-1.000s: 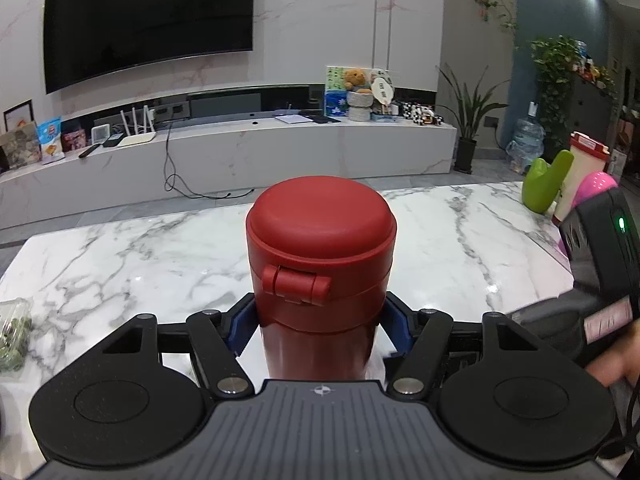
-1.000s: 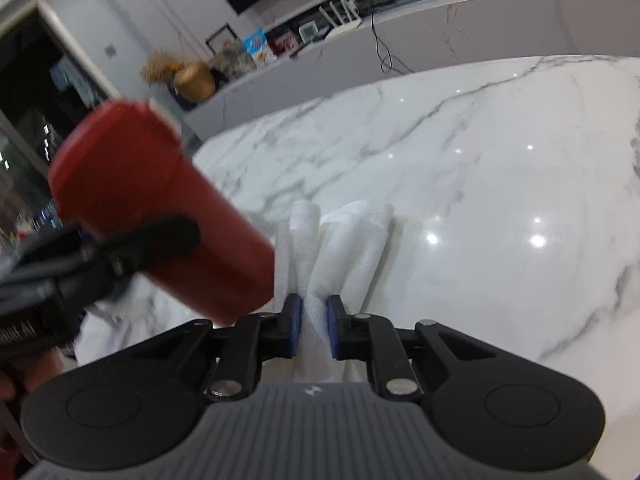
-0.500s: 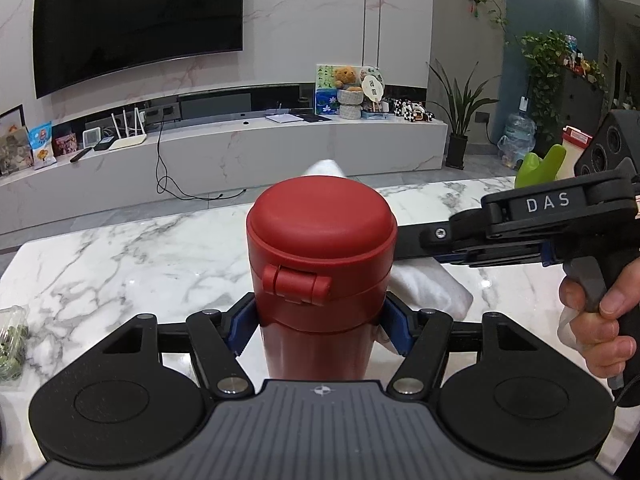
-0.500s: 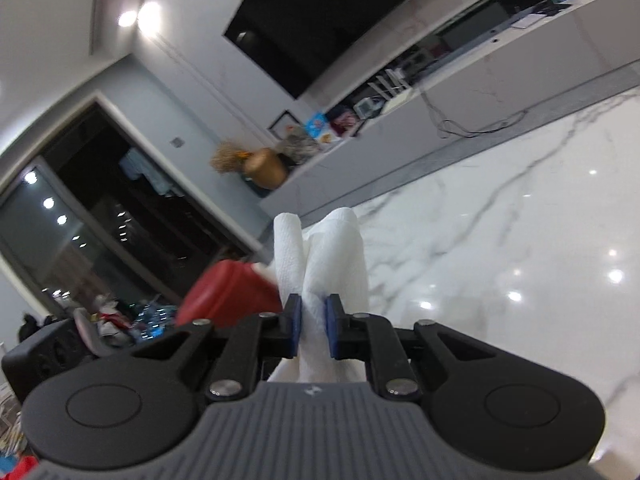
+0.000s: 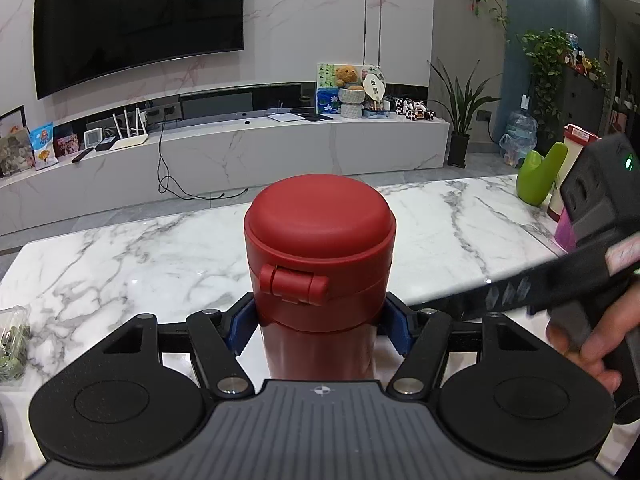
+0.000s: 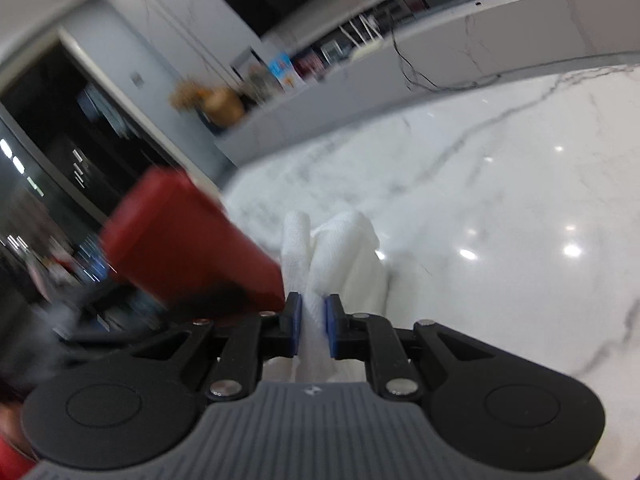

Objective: Clean container

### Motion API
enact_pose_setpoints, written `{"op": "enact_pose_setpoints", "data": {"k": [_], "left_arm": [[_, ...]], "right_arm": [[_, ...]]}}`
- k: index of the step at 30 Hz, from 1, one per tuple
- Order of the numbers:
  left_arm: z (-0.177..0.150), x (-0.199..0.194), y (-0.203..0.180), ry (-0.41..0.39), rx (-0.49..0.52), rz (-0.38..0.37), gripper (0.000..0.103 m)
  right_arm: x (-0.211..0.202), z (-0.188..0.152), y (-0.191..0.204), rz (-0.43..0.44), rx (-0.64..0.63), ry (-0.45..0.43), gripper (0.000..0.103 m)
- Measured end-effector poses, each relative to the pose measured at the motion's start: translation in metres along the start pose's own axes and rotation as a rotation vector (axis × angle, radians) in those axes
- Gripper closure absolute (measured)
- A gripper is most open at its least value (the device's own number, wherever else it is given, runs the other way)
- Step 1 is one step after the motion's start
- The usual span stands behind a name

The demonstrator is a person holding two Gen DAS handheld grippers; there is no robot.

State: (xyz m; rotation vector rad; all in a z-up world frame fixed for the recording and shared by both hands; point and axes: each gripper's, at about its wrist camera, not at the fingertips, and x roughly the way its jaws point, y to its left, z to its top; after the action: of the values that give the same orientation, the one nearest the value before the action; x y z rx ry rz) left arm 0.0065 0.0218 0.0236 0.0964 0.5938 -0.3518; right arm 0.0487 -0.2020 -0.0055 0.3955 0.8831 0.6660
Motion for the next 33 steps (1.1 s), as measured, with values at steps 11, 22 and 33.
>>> {"op": "enact_pose_setpoints", "data": {"k": [11, 22, 33], "left_arm": [[0.000, -0.001, -0.003, 0.003, 0.001, 0.006, 0.040], [0.000, -0.001, -0.003, 0.003, -0.034, 0.023, 0.040], [-0.002, -0.010, -0.021, -0.051, -0.082, 0.151, 0.039]], "right_arm": [[0.013, -0.015, 0.023, -0.295, -0.348, 0.078, 0.084], [0.006, -0.037, 0.050, -0.262, -0.526, 0.064, 0.046], [0.033, -0.050, 0.048, -0.352, -0.624, 0.075, 0.054]]}}
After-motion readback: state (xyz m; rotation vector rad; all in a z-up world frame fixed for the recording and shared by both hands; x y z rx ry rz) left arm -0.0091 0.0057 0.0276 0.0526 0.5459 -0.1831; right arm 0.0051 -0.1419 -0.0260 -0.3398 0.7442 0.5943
